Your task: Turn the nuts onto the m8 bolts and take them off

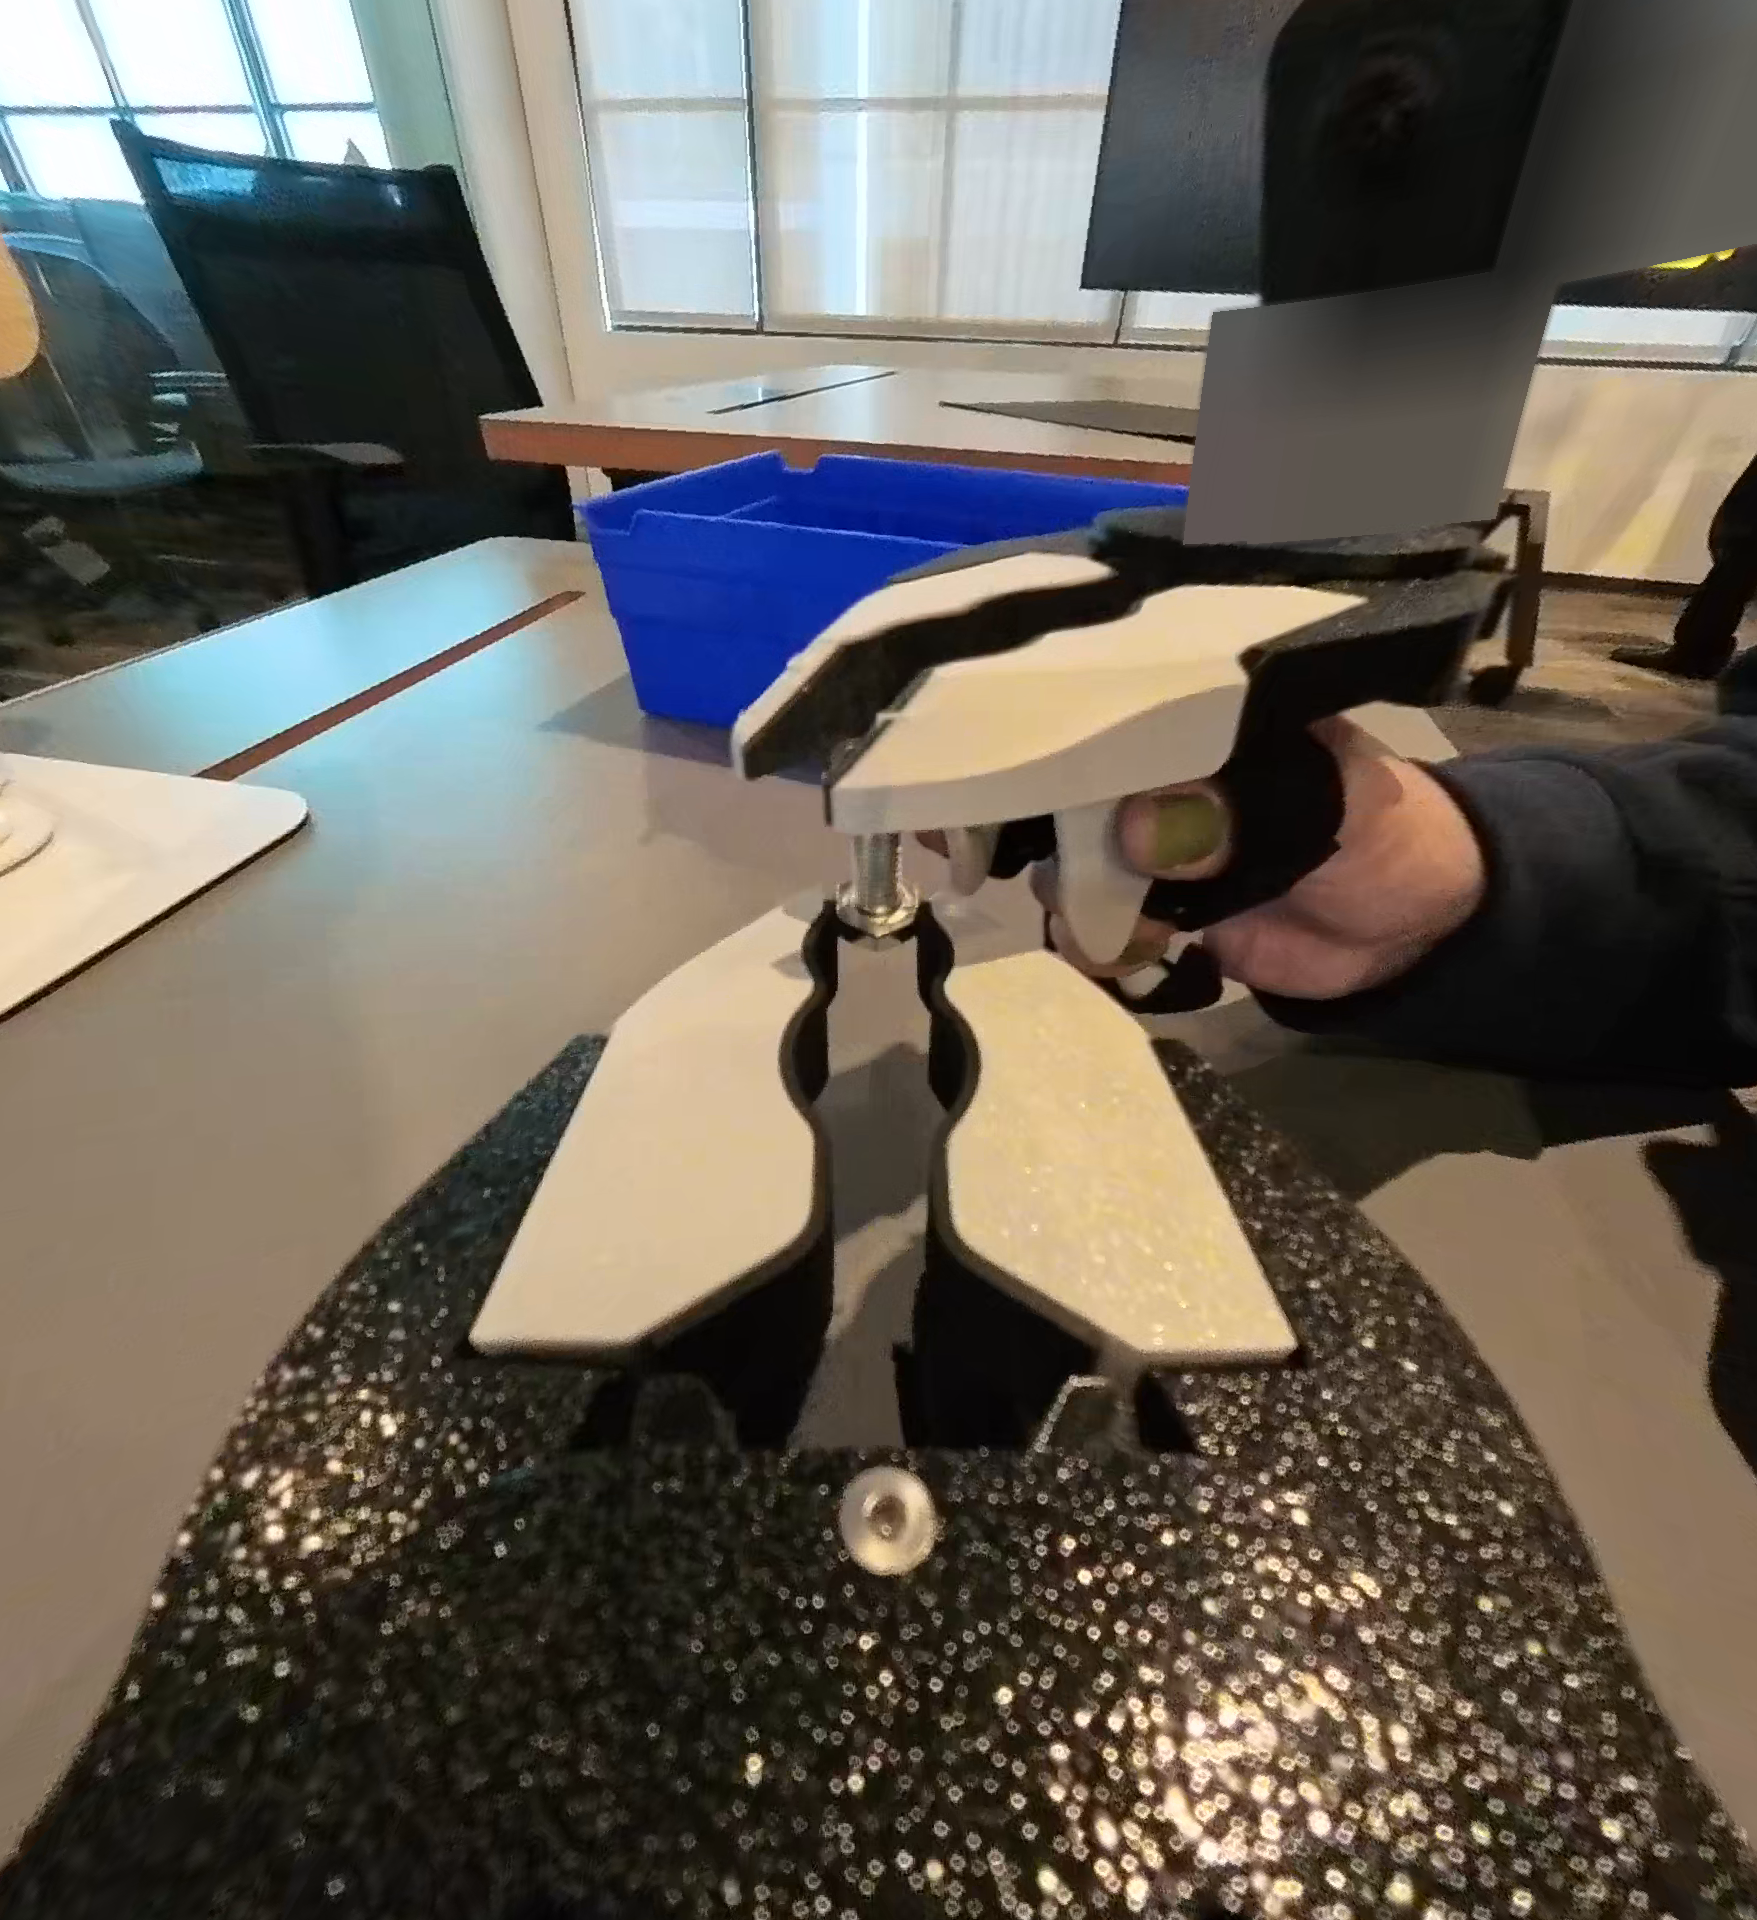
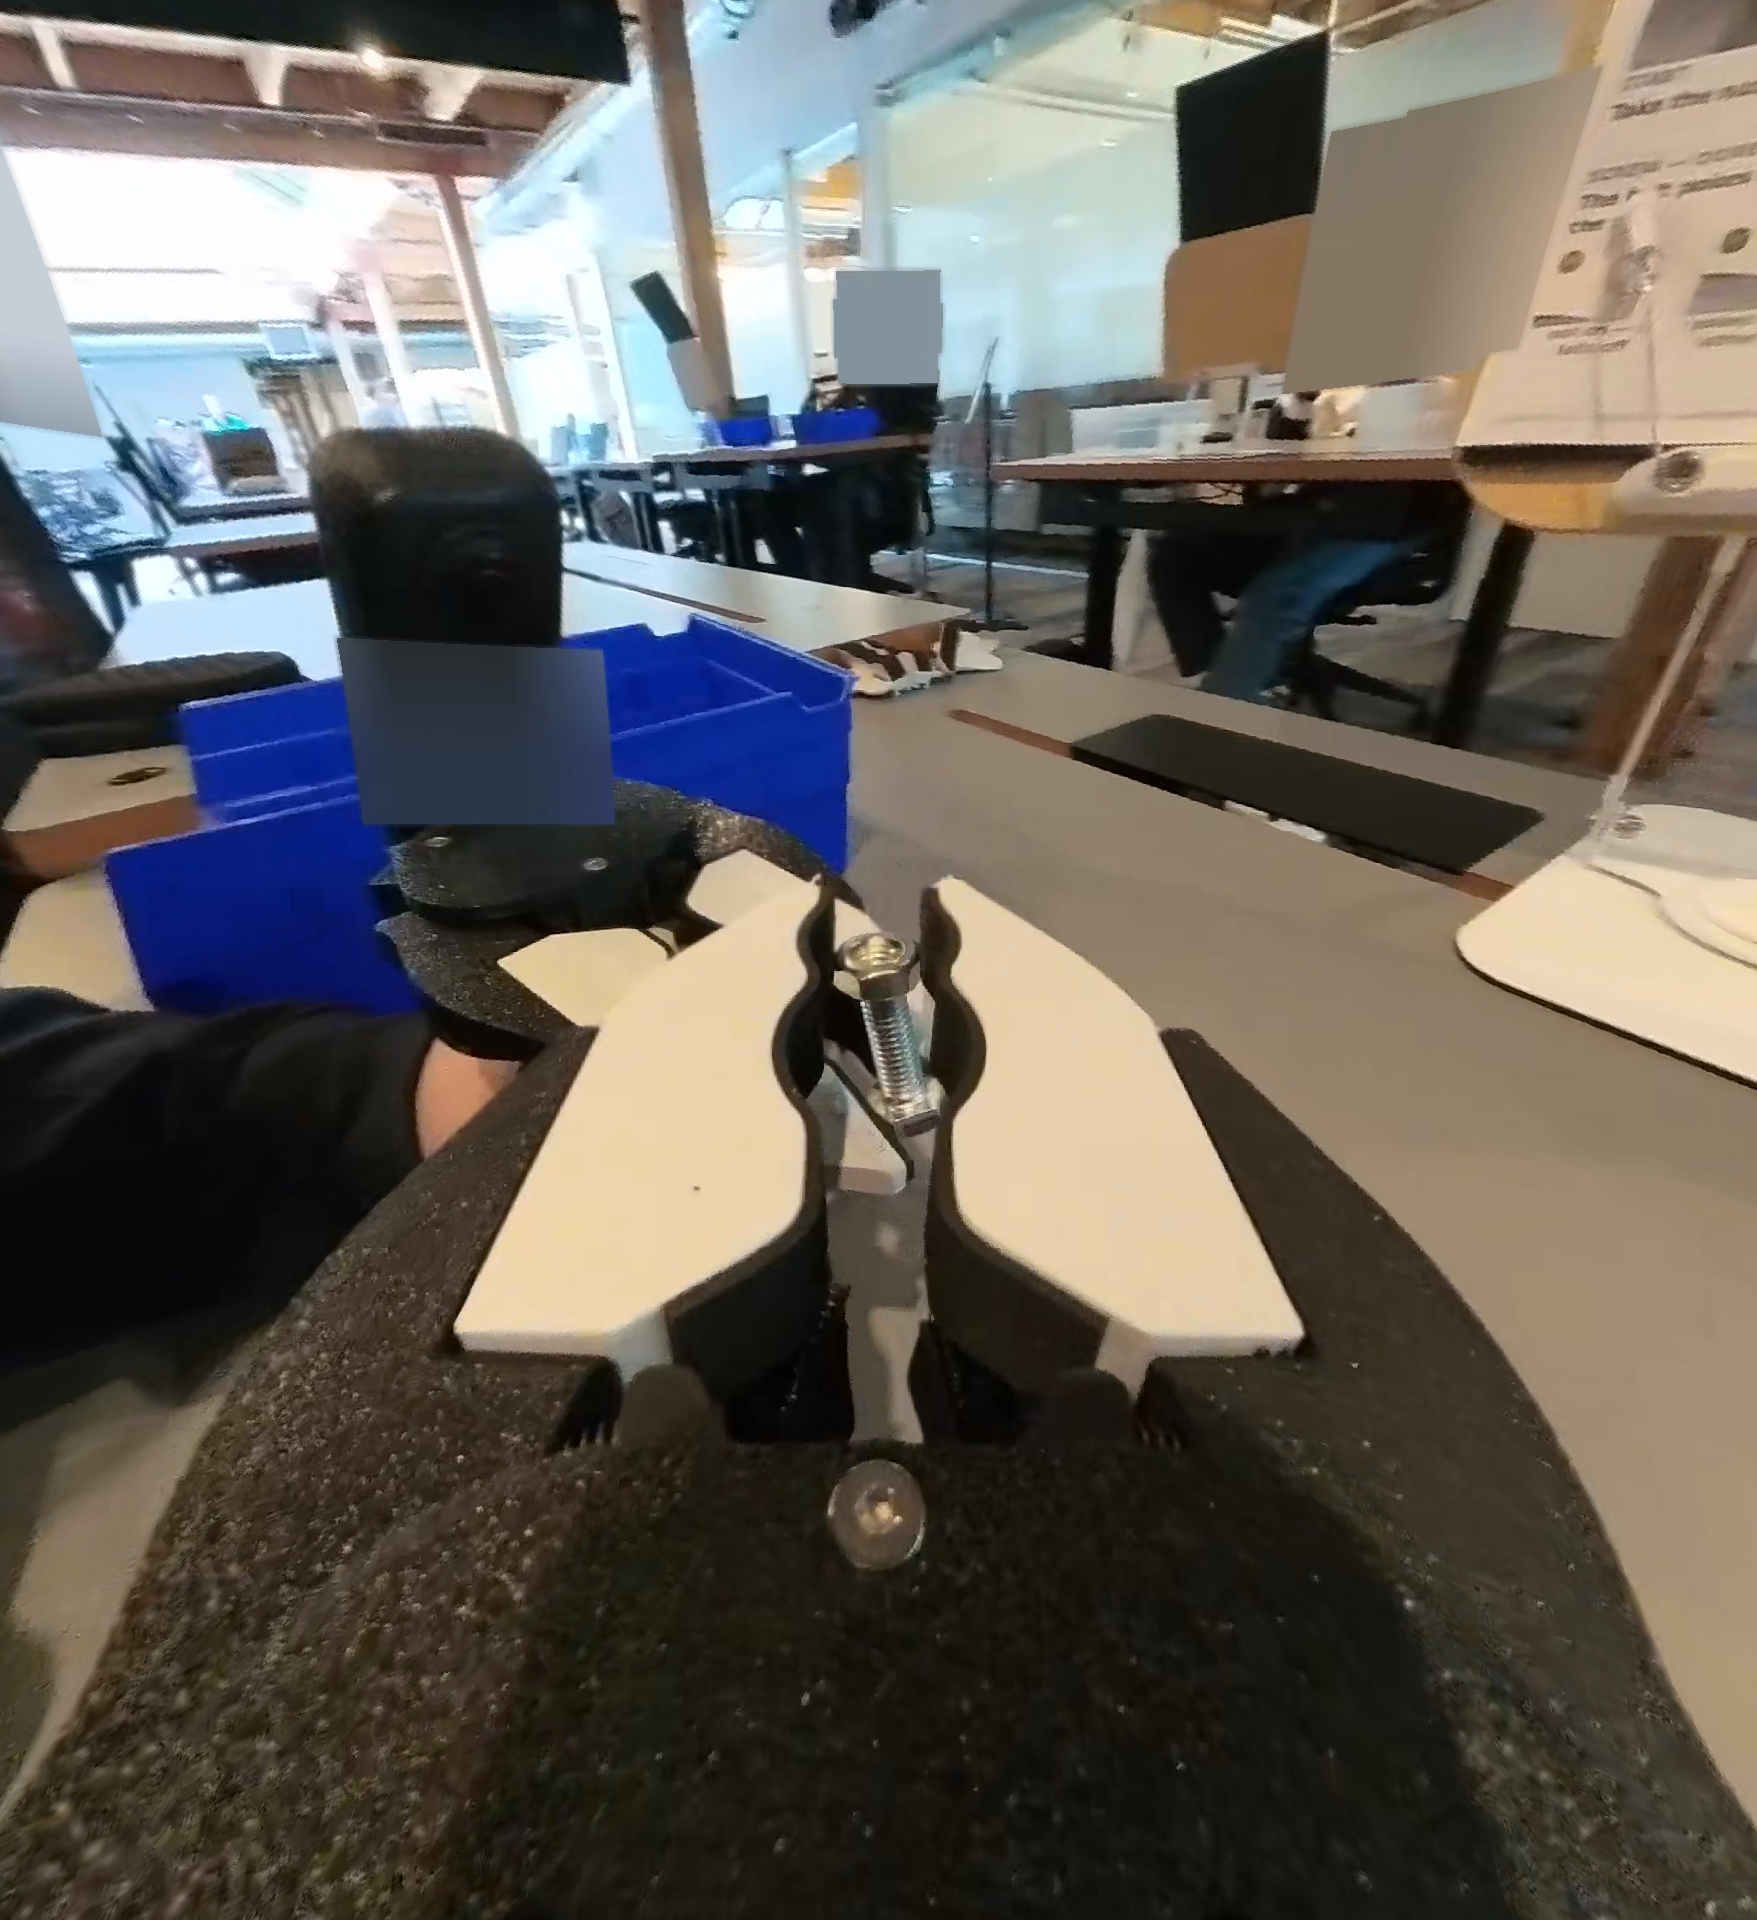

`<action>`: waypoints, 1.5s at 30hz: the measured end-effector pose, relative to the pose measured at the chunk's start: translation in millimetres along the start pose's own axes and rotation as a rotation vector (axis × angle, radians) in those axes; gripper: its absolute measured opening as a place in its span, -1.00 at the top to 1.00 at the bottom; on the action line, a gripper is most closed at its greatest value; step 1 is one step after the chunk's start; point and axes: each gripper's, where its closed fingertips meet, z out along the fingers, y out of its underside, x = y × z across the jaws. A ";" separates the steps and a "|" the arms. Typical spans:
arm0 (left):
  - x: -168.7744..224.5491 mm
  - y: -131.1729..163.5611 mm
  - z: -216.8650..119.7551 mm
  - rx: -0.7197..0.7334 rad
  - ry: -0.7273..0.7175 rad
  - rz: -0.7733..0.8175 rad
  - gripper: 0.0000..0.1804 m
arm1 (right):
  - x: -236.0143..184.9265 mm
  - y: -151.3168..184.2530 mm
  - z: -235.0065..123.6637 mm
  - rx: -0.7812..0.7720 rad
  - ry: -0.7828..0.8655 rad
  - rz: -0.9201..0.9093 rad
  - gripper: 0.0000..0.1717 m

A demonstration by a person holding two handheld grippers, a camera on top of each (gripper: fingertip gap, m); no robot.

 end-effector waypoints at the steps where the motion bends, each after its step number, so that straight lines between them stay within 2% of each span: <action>1: -0.1 0.7 0.3 -0.004 -0.001 0.001 0.85 | 0.2 0.6 -0.4 0.002 0.012 0.002 0.82; 3: 0.6 0.8 0.3 -0.002 0.010 -0.001 0.85 | -3.1 -0.1 -1.4 0.013 0.000 -0.008 0.82; 6: 4.4 -5.1 -3.5 0.047 0.080 -0.037 0.85 | -9.5 -7.5 -7.3 0.051 -0.094 -0.033 0.57; 10: 3.4 -9.6 -10.8 0.088 0.140 -0.078 0.85 | -16.7 -13.9 -15.3 0.078 -0.291 0.010 0.57; 17: 4.0 -7.7 -11.7 0.079 0.156 -0.067 0.85 | -22.5 -3.0 -16.4 0.001 -0.305 -0.119 0.57; 20: 1.5 -5.8 -12.0 0.068 0.144 -0.071 0.85 | -20.0 -4.0 -21.4 0.003 -0.314 -0.141 0.73; 24: 2.2 -3.4 -11.1 0.051 0.152 -0.073 0.85 | -13.4 -3.4 -19.4 0.001 -0.274 -0.131 0.61; 30: 5.7 5.3 -5.9 -0.018 0.147 -0.038 0.85 | -17.7 3.5 -14.5 -0.043 -0.287 -0.146 0.59; 35: -1.3 11.3 -6.5 -0.065 0.105 -0.030 0.85 | -15.7 10.8 -22.1 -0.111 -0.317 -0.190 0.78; 41: 7.9 15.6 -2.8 -0.102 0.144 0.006 0.85 | -14.7 12.0 -17.2 -0.097 -0.305 -0.190 0.57; 45: 11.0 16.1 -2.3 -0.108 0.157 0.021 0.85 | -17.5 23.2 -17.2 -0.169 -0.349 -0.213 0.59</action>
